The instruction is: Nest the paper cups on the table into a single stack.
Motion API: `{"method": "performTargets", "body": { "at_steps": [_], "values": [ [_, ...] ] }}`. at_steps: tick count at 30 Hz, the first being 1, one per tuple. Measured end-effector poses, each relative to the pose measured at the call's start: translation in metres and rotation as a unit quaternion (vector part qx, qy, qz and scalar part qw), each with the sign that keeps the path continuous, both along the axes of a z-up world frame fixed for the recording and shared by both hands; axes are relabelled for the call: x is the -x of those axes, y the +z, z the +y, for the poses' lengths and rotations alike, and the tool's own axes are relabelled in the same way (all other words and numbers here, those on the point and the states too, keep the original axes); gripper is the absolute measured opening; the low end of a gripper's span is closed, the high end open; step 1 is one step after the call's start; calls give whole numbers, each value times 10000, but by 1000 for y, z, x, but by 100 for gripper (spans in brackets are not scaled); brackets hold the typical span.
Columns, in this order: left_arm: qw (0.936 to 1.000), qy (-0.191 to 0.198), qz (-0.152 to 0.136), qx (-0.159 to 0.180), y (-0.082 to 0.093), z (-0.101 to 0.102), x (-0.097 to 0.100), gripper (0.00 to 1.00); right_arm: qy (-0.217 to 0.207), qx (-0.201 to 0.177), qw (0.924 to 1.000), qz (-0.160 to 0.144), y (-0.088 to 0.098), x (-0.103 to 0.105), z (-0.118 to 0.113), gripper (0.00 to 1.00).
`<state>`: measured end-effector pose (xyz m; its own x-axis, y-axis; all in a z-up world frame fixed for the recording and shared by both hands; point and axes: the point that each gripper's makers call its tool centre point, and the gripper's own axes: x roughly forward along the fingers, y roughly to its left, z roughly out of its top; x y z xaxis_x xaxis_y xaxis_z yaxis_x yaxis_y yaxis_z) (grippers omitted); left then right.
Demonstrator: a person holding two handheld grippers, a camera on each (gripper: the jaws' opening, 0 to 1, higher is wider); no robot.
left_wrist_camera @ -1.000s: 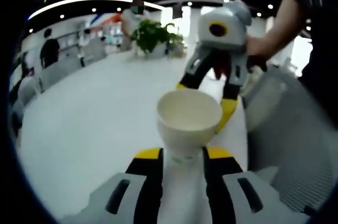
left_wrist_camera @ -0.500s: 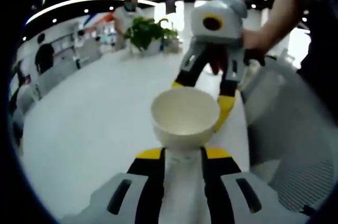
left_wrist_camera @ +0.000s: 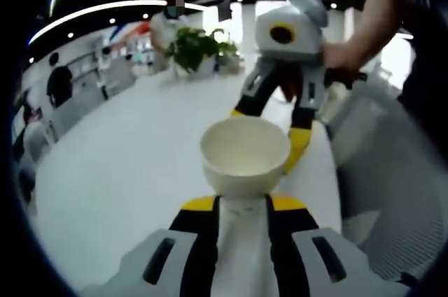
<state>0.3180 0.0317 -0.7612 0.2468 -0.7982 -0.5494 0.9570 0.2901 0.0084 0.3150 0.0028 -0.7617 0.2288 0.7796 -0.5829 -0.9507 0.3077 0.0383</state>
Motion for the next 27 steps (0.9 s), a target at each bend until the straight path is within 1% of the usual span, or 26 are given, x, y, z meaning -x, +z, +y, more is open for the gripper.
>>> {"method": "performTargets", "body": {
  "at_steps": [6,10,17,23,27],
  "values": [
    [10000,-18,-46,-48,4,-3,-15,24,-46,-14,9999,-89,4,-15,-2,36],
    [9999,-48,-131,-65,10,-5,-29,24,-100,-50,9998,-170,10,-30,-4,36],
    [9998,-18,-124,-120,8,-9,-52,24,-126,-26,9996,-249,10,-54,-7,36],
    [9998,50,-113,-128,6,-10,-70,24,-135,-48,9996,-237,8,-72,-9,36],
    [9998,99,-83,-132,4,-10,-81,24,-70,-21,9996,-274,7,-83,-8,36]
  ]
}}
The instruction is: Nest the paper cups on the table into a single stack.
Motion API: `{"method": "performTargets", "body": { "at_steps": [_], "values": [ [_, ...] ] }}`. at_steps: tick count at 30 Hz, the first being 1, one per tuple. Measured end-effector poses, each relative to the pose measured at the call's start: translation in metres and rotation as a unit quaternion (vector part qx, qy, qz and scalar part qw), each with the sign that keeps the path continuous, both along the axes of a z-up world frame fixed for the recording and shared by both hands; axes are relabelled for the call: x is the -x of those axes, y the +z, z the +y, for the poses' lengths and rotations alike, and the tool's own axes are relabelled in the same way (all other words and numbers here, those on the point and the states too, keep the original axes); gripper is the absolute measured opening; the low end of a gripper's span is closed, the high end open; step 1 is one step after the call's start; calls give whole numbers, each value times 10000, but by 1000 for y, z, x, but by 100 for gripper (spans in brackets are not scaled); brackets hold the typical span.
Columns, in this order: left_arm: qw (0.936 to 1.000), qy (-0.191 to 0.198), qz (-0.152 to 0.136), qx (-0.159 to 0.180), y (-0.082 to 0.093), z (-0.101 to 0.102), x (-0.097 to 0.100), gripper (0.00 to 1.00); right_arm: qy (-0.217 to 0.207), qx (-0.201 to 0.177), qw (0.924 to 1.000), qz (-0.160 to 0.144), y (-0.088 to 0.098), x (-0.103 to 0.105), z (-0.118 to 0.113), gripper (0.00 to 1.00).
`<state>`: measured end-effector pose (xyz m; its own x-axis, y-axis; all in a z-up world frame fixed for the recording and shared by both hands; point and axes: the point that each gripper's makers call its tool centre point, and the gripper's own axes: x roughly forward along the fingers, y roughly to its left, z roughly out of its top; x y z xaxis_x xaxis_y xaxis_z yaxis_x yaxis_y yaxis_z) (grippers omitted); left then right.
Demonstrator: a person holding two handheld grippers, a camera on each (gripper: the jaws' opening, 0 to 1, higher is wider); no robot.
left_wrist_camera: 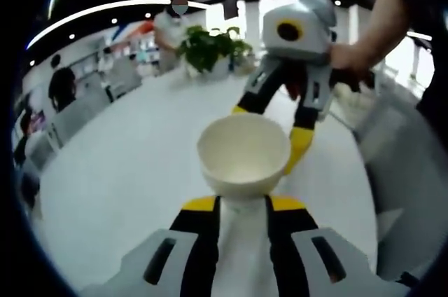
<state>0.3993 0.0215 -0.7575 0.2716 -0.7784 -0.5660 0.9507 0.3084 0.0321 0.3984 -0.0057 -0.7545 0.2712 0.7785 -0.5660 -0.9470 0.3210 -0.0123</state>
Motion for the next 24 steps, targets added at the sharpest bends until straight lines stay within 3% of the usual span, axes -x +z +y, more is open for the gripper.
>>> {"method": "performTargets", "body": {
  "at_steps": [10,24],
  "values": [
    [9999,34,33,-98,-8,1,-29,24,18,-45,10000,33,-9,-28,1,36],
    [9997,7,178,-171,-23,-2,-41,24,-26,-36,9998,184,-24,-41,-2,36]
  ]
}}
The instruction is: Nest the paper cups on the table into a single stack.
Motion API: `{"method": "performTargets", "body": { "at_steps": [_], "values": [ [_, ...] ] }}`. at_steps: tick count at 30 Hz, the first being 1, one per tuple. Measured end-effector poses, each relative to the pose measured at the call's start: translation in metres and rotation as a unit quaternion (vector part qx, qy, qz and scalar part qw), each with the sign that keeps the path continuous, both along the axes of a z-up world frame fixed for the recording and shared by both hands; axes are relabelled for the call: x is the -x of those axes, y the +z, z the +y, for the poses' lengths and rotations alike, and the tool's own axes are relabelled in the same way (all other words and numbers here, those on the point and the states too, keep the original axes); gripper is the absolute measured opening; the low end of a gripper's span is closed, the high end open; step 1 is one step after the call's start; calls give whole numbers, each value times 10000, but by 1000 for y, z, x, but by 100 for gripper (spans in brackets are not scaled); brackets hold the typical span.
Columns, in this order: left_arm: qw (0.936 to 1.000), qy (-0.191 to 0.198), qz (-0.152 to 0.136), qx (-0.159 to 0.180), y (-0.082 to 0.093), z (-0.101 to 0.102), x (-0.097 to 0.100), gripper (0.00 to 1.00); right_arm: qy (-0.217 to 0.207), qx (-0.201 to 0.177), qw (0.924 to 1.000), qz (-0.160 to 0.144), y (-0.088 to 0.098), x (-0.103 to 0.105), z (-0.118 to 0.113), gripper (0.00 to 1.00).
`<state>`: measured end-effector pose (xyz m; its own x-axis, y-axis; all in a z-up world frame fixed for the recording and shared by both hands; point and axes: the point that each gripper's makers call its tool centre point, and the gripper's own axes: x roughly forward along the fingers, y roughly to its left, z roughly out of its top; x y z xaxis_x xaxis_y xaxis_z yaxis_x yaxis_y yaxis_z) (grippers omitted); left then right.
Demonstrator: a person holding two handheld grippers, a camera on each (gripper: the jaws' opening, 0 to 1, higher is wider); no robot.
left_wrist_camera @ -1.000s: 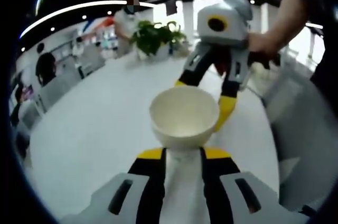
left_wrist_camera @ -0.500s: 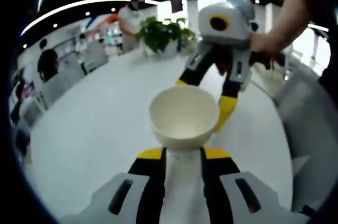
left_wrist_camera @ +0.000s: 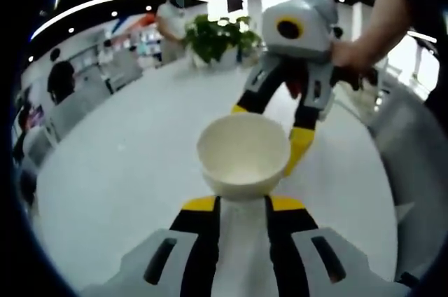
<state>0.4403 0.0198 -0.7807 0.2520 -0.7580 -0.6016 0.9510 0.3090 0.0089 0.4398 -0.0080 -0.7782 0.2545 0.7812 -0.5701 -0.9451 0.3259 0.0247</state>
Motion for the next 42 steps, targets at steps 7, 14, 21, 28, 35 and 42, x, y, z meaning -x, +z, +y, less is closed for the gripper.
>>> {"method": "performTargets", "body": {
  "at_steps": [7,14,21,28,35,42],
  "values": [
    [10000,19,-16,45,0,-1,-2,23,-116,-44,9999,85,-3,-2,-2,36],
    [10000,-5,-29,53,0,-1,-2,23,-178,-121,9997,83,-3,-2,-2,36],
    [9999,100,-107,73,2,-1,-8,31,-217,-47,9997,32,-4,-4,-3,38],
    [9997,165,-128,83,5,4,-10,32,-434,-15,9991,22,-3,-9,-10,47],
    [9995,242,-200,0,9,15,-6,35,-654,-44,9978,64,-1,0,-24,53],
    [9978,509,-359,240,32,24,1,39,-977,-106,9951,51,11,14,-41,65]
  ]
}}
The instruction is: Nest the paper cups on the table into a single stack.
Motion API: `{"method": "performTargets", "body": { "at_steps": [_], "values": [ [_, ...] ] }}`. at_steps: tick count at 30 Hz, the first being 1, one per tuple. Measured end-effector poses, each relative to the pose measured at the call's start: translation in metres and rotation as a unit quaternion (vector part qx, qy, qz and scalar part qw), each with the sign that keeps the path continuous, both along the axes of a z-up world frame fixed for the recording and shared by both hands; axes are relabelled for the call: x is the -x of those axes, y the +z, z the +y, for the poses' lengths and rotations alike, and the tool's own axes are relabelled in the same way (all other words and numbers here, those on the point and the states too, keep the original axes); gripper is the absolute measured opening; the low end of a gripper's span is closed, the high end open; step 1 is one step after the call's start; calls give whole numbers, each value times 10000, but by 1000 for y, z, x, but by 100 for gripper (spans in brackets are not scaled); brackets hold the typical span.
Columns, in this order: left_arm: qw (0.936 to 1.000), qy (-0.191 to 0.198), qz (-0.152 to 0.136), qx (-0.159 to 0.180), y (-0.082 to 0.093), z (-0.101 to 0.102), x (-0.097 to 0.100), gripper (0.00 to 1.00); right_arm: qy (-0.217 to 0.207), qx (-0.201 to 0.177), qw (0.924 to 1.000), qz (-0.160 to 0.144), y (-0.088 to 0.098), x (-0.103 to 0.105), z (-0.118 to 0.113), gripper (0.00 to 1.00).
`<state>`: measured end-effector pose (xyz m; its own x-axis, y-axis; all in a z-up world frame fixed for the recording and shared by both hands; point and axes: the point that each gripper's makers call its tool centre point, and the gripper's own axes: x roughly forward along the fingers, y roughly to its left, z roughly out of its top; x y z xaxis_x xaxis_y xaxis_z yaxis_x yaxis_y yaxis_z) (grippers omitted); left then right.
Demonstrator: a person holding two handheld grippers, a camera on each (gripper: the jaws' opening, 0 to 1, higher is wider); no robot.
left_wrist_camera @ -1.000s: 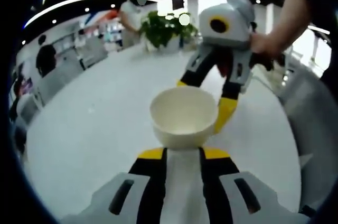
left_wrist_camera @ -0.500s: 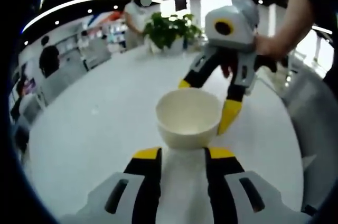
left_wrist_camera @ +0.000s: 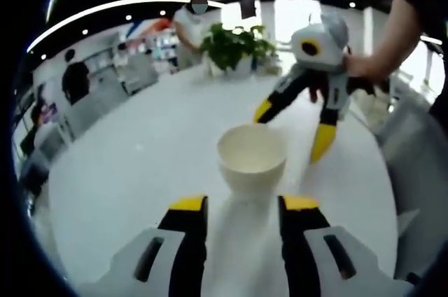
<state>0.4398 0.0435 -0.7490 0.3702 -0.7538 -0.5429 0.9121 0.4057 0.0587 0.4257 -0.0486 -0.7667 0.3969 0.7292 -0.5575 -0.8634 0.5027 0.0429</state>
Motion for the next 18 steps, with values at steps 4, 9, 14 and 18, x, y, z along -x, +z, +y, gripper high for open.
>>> {"method": "performTargets", "body": {
  "at_steps": [4,9,14,18],
  "values": [
    [9998,53,-211,-45,10,7,11,44,-242,-96,9996,-91,14,6,-11,78],
    [9988,255,-417,15,23,18,25,50,-523,-228,9977,-379,35,16,-23,86],
    [9980,426,-443,167,37,28,41,55,-809,-294,9950,-506,47,31,-31,98],
    [9966,585,-492,296,46,34,54,61,-908,-366,9938,-535,53,48,-35,100]
  ]
}}
